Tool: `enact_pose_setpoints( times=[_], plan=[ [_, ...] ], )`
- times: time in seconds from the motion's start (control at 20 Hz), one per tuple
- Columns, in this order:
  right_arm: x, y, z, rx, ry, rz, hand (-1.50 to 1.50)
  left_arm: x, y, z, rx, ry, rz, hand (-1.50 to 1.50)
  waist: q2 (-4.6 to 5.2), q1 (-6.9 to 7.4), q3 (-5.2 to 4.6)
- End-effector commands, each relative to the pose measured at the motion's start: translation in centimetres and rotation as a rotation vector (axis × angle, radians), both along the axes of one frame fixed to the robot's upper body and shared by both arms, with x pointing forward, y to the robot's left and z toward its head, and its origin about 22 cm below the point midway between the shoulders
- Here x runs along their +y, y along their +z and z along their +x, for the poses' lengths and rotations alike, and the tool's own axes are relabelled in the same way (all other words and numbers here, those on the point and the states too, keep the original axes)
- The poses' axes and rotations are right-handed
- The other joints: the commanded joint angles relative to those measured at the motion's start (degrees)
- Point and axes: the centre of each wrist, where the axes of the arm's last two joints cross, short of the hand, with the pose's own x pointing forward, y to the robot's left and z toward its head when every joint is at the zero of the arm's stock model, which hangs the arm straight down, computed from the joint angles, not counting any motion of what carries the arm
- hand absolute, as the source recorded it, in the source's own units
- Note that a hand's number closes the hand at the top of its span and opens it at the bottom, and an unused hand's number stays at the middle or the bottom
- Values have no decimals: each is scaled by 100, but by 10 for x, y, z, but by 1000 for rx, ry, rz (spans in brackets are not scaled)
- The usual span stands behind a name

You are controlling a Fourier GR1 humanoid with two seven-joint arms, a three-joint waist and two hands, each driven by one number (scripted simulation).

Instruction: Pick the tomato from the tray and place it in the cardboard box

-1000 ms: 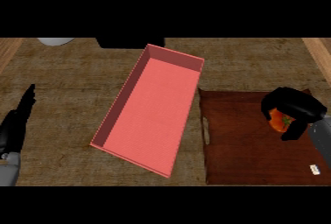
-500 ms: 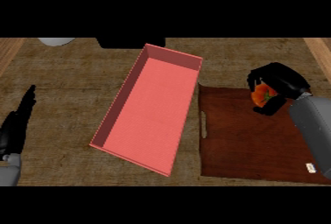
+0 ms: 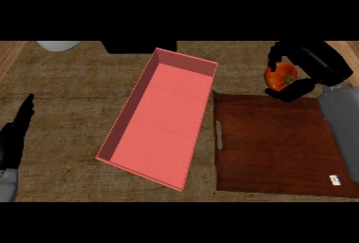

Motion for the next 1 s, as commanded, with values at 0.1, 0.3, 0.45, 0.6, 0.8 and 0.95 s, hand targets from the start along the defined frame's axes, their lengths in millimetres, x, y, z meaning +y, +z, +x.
enact_pose_setpoints(
  times=[0.1, 0.3, 0.45, 0.6, 0.8, 0.95],
  plan=[
    [51, 24, -13, 6, 123, 75, 150, 0, -8, 8, -3, -2, -5, 0, 12, -9, -2],
    [84, 58, -7, 98, 169, 151, 150, -8, 0, -1, -8, -14, -3, 0, -3, 66, 2],
    [105, 59, -20, 150, 173, 215, 150, -5, -4, 7, 0, -23, -9, 0, 7, 7, 0],
    [144, 70, -17, 167, 166, 276, 150, -8, -4, 16, -10, -22, -8, 0, 24, 32, -1],
    [189, 77, -6, 260, 140, 280, 150, -9, -11, 7, -16, -3, -11, 0, 32, 98, -1],
    [215, 65, -5, 319, 129, 301, 150, -15, 7, 26, -8, -28, 4, 0, 38, 101, 1]
  ],
)
